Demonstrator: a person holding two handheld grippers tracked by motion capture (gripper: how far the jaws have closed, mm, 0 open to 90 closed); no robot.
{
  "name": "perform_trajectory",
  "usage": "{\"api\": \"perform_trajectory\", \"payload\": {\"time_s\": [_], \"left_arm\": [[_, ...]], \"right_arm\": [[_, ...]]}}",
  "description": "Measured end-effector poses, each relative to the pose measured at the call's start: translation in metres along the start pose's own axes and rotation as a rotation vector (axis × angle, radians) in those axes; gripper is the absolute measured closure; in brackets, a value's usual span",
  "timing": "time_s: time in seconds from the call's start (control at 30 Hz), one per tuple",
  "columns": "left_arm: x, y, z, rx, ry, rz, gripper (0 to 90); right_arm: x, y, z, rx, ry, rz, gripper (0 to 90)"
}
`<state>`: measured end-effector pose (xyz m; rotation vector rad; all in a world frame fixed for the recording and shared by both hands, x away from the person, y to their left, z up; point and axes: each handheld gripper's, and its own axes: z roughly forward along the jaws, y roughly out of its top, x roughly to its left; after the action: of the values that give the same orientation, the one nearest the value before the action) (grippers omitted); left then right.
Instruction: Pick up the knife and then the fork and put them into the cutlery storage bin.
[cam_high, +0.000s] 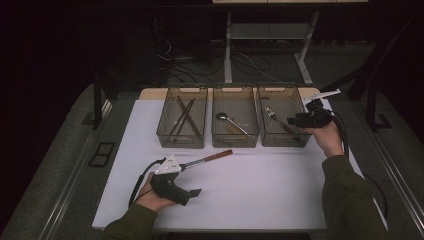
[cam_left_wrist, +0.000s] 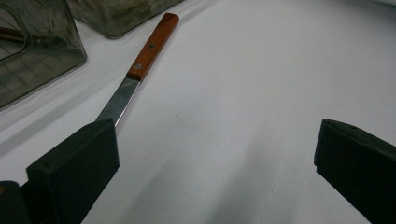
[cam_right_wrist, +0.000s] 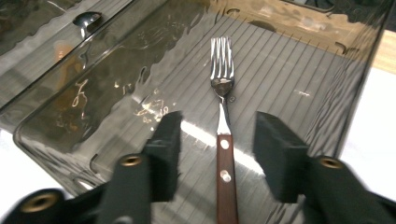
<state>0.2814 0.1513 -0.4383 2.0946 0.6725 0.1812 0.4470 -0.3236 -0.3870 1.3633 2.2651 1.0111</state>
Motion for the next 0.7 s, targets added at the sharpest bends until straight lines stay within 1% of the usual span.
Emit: {"api": "perform_trajectory", "payload": {"time_s": [0.07,0.13,0.2,0.33,0.37,0.4,0.5,0.53,0.63,0.7], "left_arm": [[0.0,0.0,0.001,0.002,-0.004,0.001,0.0],[0.0,0.001,0.001,0.006,0.002,0.005,0.0],[0.001,0.002,0.001,0.01,0.005,0.015,0.0],[0.004,0.003,0.001,0.012,0.013,0.013,2.9],[0.005,0.003,0.001,0.016,0.01,0.018,3.4],[0.005,0.003,0.001,0.017,0.012,0.019,4.5],[0.006,0.004,0.001,0.021,0.011,0.02,8.4],[0.007,0.005,0.001,0.023,0.01,0.022,11.1],[0.01,0.006,0.001,0.025,0.002,0.012,14.9],[0.012,0.008,0.002,0.032,0.003,0.014,18.4]], "right_arm": [[0.0,-0.001,-0.001,-0.013,0.027,0.013,42.4],[0.002,-0.002,-0.005,-0.03,0.038,0.009,39.8],[0.005,-0.003,-0.011,-0.05,0.06,0.014,36.8],[0.015,-0.009,-0.024,-0.101,0.096,-0.014,31.6],[0.017,-0.012,-0.026,-0.108,0.108,-0.022,28.1],[0.021,-0.014,-0.029,-0.114,0.112,-0.026,26.3],[0.036,-0.024,-0.038,-0.135,0.078,-0.064,26.0],[0.041,-0.028,-0.04,-0.137,0.078,-0.072,25.6],[0.053,-0.04,-0.045,-0.145,0.121,-0.077,20.8],[0.061,-0.048,-0.048,-0.148,0.126,-0.092,19.7]]}}
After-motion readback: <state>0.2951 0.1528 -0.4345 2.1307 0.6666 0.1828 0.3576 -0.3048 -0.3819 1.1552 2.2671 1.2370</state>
